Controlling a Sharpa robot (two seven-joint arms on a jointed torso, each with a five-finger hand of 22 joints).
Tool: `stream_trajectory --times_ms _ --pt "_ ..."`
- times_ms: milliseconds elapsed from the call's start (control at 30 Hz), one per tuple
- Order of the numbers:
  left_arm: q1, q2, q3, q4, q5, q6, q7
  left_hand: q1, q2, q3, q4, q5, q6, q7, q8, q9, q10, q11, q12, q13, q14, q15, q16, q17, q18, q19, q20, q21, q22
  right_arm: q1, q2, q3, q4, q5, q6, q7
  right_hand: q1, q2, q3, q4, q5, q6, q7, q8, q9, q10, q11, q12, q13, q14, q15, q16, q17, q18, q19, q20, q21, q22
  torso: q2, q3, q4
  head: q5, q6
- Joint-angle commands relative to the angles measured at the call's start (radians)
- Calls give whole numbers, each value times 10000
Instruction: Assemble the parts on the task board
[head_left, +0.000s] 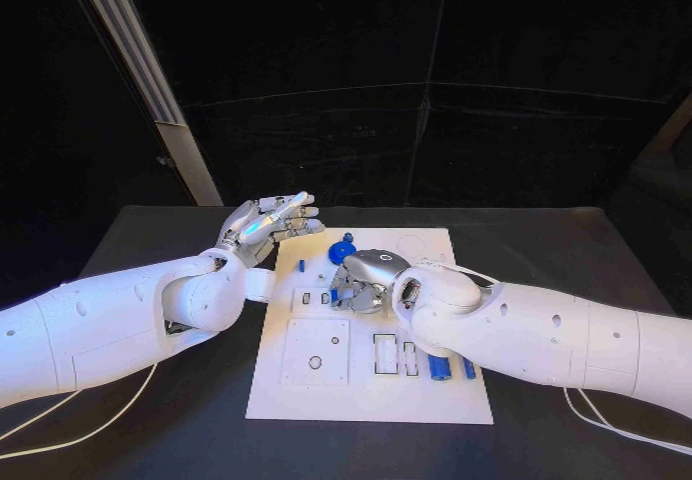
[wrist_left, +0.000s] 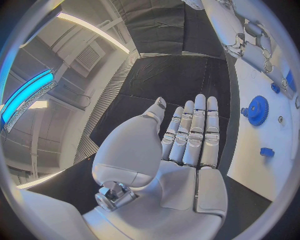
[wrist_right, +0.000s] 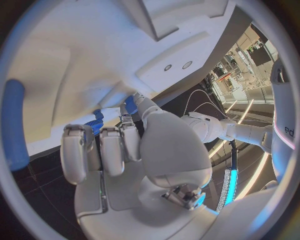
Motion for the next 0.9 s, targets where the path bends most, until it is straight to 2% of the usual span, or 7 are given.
stream_trajectory --times_ms 33,433,633,733,800,900 --pt "19 6 8 0 14 149 19 42 71 -14 -57 38 55 8 -35 -6 -2 -11 -50 -14 -26 7 -37 12 145 61 11 -61 -18 -29 -15 -37 -12 -149 188 -283 -112 -68 -6 59 3 -125 5 -77 -10 -46 73 -71 1004 681 68 -58 911 91 68 32 -70 1334 0 -2 2 -10 13" --pt "19 15 8 -15 13 177 -10 38 70 -12 -60 38 54 10 -38 -7 -4 -10 -54 -15 -29 8 -40 13 145 62 11 -63 -20 -29 24 -37 -32 -154 -32 -365 -482 -336 -169 255 77 -450 107 -254 -17 -227 171 -356 788 658 155 -109 826 115 -7 116 -123 1237 -1 -7 4 -40 7" --pt "19 19 8 -24 11 201 -21 38 70 -12 -60 38 54 10 -38 -7 -4 -10 -54 -15 -29 8 -40 13 145 62 11 -63 -20 -29 35 -37 -26 -154 -195 -355 -766 -516 -432 443 61 -759 157 -283 -13 -314 229 -481 689 651 207 -127 801 124 -30 170 -146 1207 -1 -3 5 -40 -4" --pt "19 19 8 -28 11 205 -24 38 70 -12 -60 38 54 10 -38 -7 -4 -10 -54 -15 -29 8 -40 13 145 62 11 -63 -20 -29 33 -37 -13 -154 -384 -339 -949 -586 -638 596 -10 -902 182 -283 -10 -335 253 -509 662 648 227 -135 791 129 -46 192 -159 1187 -3 -3 3 -38 -7" --pt "19 18 8 -33 11 207 -24 38 70 -12 -60 38 54 10 -38 -7 -4 -10 -54 -15 -29 8 -40 13 145 62 11 -63 -20 -30 21 -38 7 -133 -681 -276 -1046 -612 -784 705 -42 -1013 204 -284 -9 -343 274 -516 652 646 246 -141 783 129 -45 207 -161 1186 -4 -3 1 -37 -8" --pt "19 16 8 -41 11 210 -24 38 70 -12 -60 38 54 10 -38 -7 -4 -10 -54 -15 -29 8 -40 13 145 62 11 -63 -20 -31 -15 -38 41 -42 -1148 20 -1162 -735 -1105 877 124 -1354 282 -303 -30 -441 340 -642 547 646 295 -141 790 135 -67 247 -180 1157 -4 -2 -4 -43 -4"
